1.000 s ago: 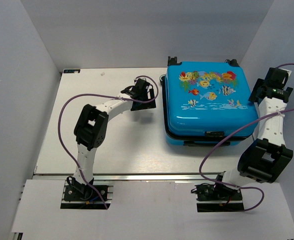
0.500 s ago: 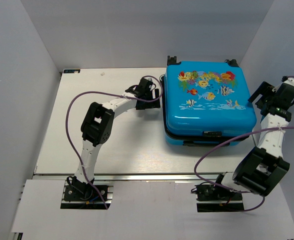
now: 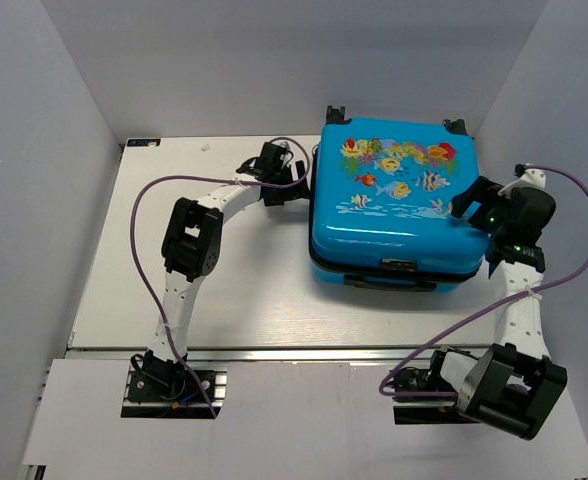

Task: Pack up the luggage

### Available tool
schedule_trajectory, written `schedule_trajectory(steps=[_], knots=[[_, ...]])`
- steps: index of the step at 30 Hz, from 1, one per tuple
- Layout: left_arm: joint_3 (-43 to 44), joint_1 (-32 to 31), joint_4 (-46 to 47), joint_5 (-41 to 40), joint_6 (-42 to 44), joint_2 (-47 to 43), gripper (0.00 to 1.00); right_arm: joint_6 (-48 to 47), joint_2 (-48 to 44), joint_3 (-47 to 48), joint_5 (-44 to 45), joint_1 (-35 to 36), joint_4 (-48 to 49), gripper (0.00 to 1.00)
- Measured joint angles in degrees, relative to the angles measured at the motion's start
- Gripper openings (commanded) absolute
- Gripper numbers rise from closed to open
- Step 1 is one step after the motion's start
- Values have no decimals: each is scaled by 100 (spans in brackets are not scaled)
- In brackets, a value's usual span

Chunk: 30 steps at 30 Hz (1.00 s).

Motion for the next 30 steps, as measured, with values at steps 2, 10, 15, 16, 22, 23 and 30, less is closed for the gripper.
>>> schedule_trajectory(steps=[2,10,15,16,22,23,30], knots=[[15,151,-81,-37,11,-2,98,72,-85,-22,170,332,-9,89],[758,1086,-1593,-1108,85,-79,98,516,-581,-280,503,2520,-114,89],[323,1659,-2433,-2100,-74,-1213,98,776,-413,13,-50,3366,-638,89],[11,1709,-2524,-2293,-149,-1652,98,798,-376,116,11,3388,-767,89],[-1834,1757,-2905,-2909,-632,-4356,98,876,72,1049,1012,3182,-1270,89],[-2129,1757,-2894,-2929,-710,-4712,98,874,199,1202,1147,3134,-1274,89],[-4522,1759,-2706,-2533,-1010,-5939,98,619,1488,2498,1670,2535,-1469,89]])
